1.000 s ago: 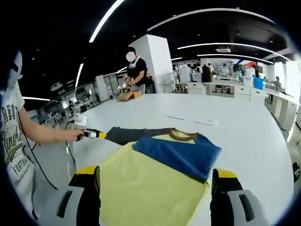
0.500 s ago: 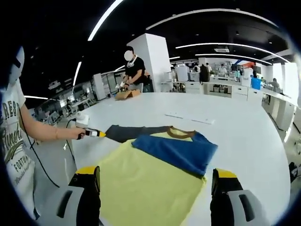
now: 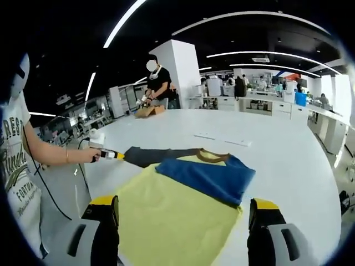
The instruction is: Fold the garment on the visible template until the final outline fits inside the template.
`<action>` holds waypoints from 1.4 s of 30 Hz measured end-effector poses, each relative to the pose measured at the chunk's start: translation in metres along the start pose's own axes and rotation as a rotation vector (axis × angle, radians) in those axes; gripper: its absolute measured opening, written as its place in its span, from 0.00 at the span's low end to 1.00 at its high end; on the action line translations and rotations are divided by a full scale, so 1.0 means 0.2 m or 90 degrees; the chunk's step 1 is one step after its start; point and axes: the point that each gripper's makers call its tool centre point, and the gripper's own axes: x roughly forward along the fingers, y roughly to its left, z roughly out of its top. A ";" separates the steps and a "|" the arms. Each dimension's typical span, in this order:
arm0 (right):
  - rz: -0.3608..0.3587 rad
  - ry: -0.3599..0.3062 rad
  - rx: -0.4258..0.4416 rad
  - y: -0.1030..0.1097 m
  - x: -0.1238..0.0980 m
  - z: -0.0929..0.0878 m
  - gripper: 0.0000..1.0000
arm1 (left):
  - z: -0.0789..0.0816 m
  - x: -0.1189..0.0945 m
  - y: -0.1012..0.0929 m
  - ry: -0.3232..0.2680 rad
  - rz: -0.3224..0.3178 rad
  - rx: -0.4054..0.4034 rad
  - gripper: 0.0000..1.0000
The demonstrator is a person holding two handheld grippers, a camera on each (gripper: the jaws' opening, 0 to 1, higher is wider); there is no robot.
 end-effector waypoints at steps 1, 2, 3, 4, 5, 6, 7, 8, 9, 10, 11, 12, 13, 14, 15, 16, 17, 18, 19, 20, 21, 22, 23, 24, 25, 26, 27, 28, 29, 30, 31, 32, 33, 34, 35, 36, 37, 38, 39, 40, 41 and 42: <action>0.000 0.000 0.000 0.00 0.00 0.00 0.96 | 0.01 0.00 0.00 -0.006 0.002 0.004 0.00; -0.001 0.001 0.000 0.00 0.00 -0.01 0.96 | 0.03 -0.01 0.00 -0.014 0.003 0.007 0.00; 0.000 0.003 0.000 0.00 0.00 -0.01 0.96 | 0.04 -0.02 0.00 -0.018 0.003 0.009 0.00; 0.001 0.006 -0.001 0.01 0.00 -0.02 0.96 | 0.06 -0.02 -0.01 -0.023 0.001 0.010 0.00; 0.001 0.008 -0.002 0.01 0.00 -0.02 0.96 | 0.07 -0.03 -0.01 -0.028 -0.003 0.008 0.00; 0.003 0.011 -0.003 0.02 0.00 -0.03 0.96 | 0.09 -0.03 -0.03 -0.032 -0.009 0.007 0.00; 0.004 0.012 -0.005 0.02 0.00 -0.03 0.96 | 0.10 -0.03 -0.03 -0.035 -0.010 0.007 0.00; 0.006 0.011 -0.007 0.03 0.01 -0.03 0.96 | 0.12 -0.04 -0.05 -0.040 -0.013 0.008 0.00; 0.008 0.010 -0.008 0.03 0.01 -0.03 0.96 | 0.12 -0.04 -0.05 -0.041 -0.014 0.009 0.00; 0.010 0.008 -0.008 0.04 0.01 -0.02 0.96 | 0.14 -0.04 -0.06 -0.046 -0.017 0.012 0.00; 0.013 0.004 -0.010 0.05 0.00 -0.02 0.97 | 0.16 -0.04 -0.07 -0.049 -0.021 0.015 0.00; 0.015 0.002 -0.011 0.05 0.00 -0.01 0.97 | 0.17 -0.04 -0.09 -0.050 -0.023 0.027 0.00; 0.015 0.002 -0.011 0.05 0.00 -0.01 0.97 | 0.18 -0.04 -0.10 -0.049 -0.025 0.038 0.00; 0.016 0.000 -0.012 0.06 0.00 -0.01 0.97 | 0.20 -0.04 -0.11 -0.051 -0.027 0.047 0.00; 0.015 0.000 -0.012 0.06 0.00 -0.01 0.97 | 0.21 -0.05 -0.12 -0.054 -0.031 0.051 0.00; 0.014 0.001 -0.012 0.06 -0.01 -0.01 0.97 | 0.23 -0.05 -0.13 -0.061 -0.040 0.047 0.00; 0.013 0.001 -0.012 0.06 -0.01 -0.01 0.98 | 0.25 -0.05 -0.14 -0.064 -0.042 0.046 0.00; 0.013 0.002 -0.011 0.06 -0.01 -0.02 0.98 | 0.26 -0.05 -0.15 -0.066 -0.044 0.048 0.00; 0.013 0.002 -0.010 0.06 -0.01 -0.02 0.97 | 0.28 -0.05 -0.17 -0.069 -0.050 0.053 0.00; 0.013 0.002 -0.009 0.06 -0.02 -0.03 0.97 | 0.29 -0.05 -0.18 -0.070 -0.053 0.051 0.00; 0.012 0.002 -0.008 0.06 -0.02 -0.03 0.98 | 0.30 -0.05 -0.19 -0.071 -0.058 0.049 0.00; 0.011 0.002 -0.007 0.06 -0.02 -0.03 0.97 | 0.31 -0.05 -0.21 -0.075 -0.067 0.047 0.00; 0.011 0.001 -0.005 0.06 -0.02 -0.04 0.98 | 0.34 -0.05 -0.23 -0.087 -0.078 0.040 0.00; 0.010 0.001 -0.004 0.06 -0.02 -0.04 0.98 | 0.35 -0.05 -0.24 -0.086 -0.079 0.041 0.00; 0.010 0.001 -0.003 0.06 -0.02 -0.04 0.98 | 0.35 -0.05 -0.25 -0.086 -0.081 0.044 0.00; 0.011 0.000 -0.001 0.07 -0.02 -0.05 0.98 | 0.36 -0.05 -0.26 -0.086 -0.083 0.050 0.00; 0.011 -0.001 0.000 0.07 -0.02 -0.05 0.98 | 0.38 -0.05 -0.28 -0.087 -0.090 0.052 0.00; 0.011 -0.003 0.002 0.07 -0.03 -0.05 0.98 | 0.39 -0.04 -0.30 -0.087 -0.097 0.052 0.00; 0.011 -0.006 0.005 0.07 -0.03 -0.04 0.98 | 0.40 -0.04 -0.33 -0.091 -0.112 0.046 0.00; 0.010 -0.007 0.008 0.07 -0.03 -0.04 0.98 | 0.41 -0.04 -0.34 -0.093 -0.116 0.046 0.00; 0.009 -0.007 0.008 0.07 -0.03 -0.05 0.98 | 0.42 -0.04 -0.37 -0.093 -0.117 0.051 0.00; 0.007 -0.007 0.008 0.06 -0.03 -0.05 0.98 | 0.43 -0.04 -0.38 -0.094 -0.120 0.057 0.00; 0.007 -0.006 0.008 0.06 -0.03 -0.05 0.98 | 0.44 -0.04 -0.39 -0.096 -0.121 0.063 0.00; 0.007 -0.006 0.007 0.06 -0.03 -0.05 0.98 | 0.45 -0.03 -0.41 -0.098 -0.125 0.067 0.00; 0.006 -0.006 0.008 0.06 -0.03 -0.05 0.98 | 0.46 -0.03 -0.43 -0.100 -0.130 0.068 0.00; 0.005 -0.003 0.007 0.06 -0.03 -0.05 0.98 | 0.48 -0.03 -0.44 -0.101 -0.133 0.071 0.00; 0.005 -0.002 0.005 0.07 -0.04 -0.05 0.98 | 0.49 -0.02 -0.45 -0.102 -0.136 0.074 0.00; 0.006 -0.001 0.003 0.07 -0.04 -0.05 0.98 | 0.51 -0.02 -0.46 -0.103 -0.139 0.077 0.00; 0.008 -0.002 0.001 0.08 -0.04 -0.05 0.98 | 0.52 -0.02 -0.47 -0.104 -0.142 0.078 0.00; 0.010 -0.004 0.002 0.08 -0.04 -0.05 0.98 | 0.54 -0.02 -0.49 -0.109 -0.148 0.081 0.00; 0.011 -0.005 0.003 0.09 -0.04 -0.05 0.98 | 0.55 -0.02 -0.50 -0.112 -0.152 0.081 0.00; 0.012 -0.006 0.006 0.09 -0.04 -0.05 0.98 | 0.56 -0.02 -0.52 -0.113 -0.158 0.076 0.00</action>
